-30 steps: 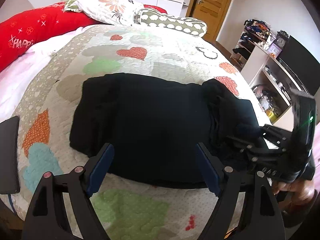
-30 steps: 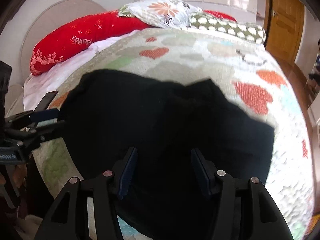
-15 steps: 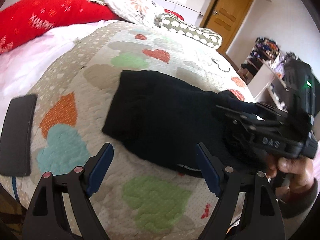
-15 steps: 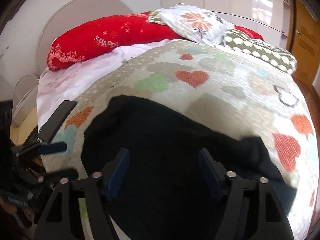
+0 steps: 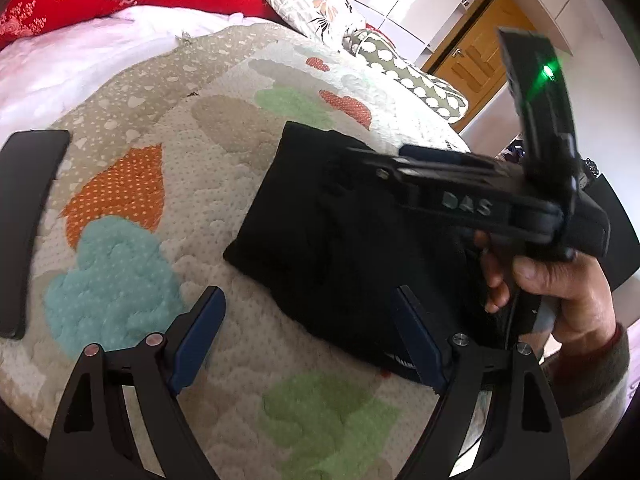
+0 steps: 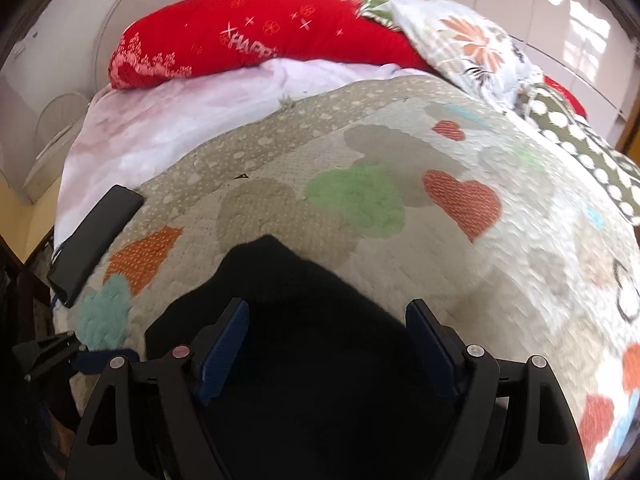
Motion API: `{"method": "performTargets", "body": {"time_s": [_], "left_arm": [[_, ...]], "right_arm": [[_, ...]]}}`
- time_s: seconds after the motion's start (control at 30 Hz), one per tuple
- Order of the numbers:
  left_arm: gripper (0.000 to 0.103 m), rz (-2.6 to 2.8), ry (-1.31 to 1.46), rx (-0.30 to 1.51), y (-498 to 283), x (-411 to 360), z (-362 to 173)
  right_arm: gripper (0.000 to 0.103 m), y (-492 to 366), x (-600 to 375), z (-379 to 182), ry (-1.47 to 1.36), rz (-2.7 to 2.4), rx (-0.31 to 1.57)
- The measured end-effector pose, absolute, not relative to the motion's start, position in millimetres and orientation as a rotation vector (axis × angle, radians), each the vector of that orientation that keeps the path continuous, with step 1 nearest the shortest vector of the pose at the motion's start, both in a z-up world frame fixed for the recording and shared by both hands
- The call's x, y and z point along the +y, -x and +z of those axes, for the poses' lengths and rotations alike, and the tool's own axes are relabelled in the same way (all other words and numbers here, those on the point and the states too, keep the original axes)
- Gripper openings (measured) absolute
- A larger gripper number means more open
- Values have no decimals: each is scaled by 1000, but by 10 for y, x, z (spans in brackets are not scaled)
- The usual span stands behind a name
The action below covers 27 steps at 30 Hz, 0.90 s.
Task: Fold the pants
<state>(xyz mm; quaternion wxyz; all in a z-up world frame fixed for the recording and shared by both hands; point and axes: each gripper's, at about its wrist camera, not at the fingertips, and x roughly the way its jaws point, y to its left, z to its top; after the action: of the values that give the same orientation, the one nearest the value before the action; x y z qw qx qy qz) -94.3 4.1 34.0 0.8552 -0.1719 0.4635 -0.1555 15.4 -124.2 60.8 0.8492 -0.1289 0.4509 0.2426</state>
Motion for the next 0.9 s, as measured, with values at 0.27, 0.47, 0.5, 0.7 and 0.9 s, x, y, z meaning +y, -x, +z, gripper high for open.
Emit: {"method": "performTargets", "body": {"time_s": [0.27, 0.47, 0.5, 0.7, 0.9], "left_arm": [[87, -331, 367, 969, 789, -5, 280], [62, -321, 347, 924, 802, -20, 352], [44, -310, 333, 907, 829, -12, 407], [25, -383, 289, 758, 1075, -138, 949], [19, -561, 178, 648, 1371, -743, 1404]], "right_arm": [[60, -388, -1157, 379, 170, 618, 1000], [33, -315, -1301, 546, 68, 648, 965], [30, -290, -1361, 615, 45, 655, 949], [26, 50, -1951, 1234, -100, 668, 789], [23, 606, -2914, 1597, -195, 561, 651]]}}
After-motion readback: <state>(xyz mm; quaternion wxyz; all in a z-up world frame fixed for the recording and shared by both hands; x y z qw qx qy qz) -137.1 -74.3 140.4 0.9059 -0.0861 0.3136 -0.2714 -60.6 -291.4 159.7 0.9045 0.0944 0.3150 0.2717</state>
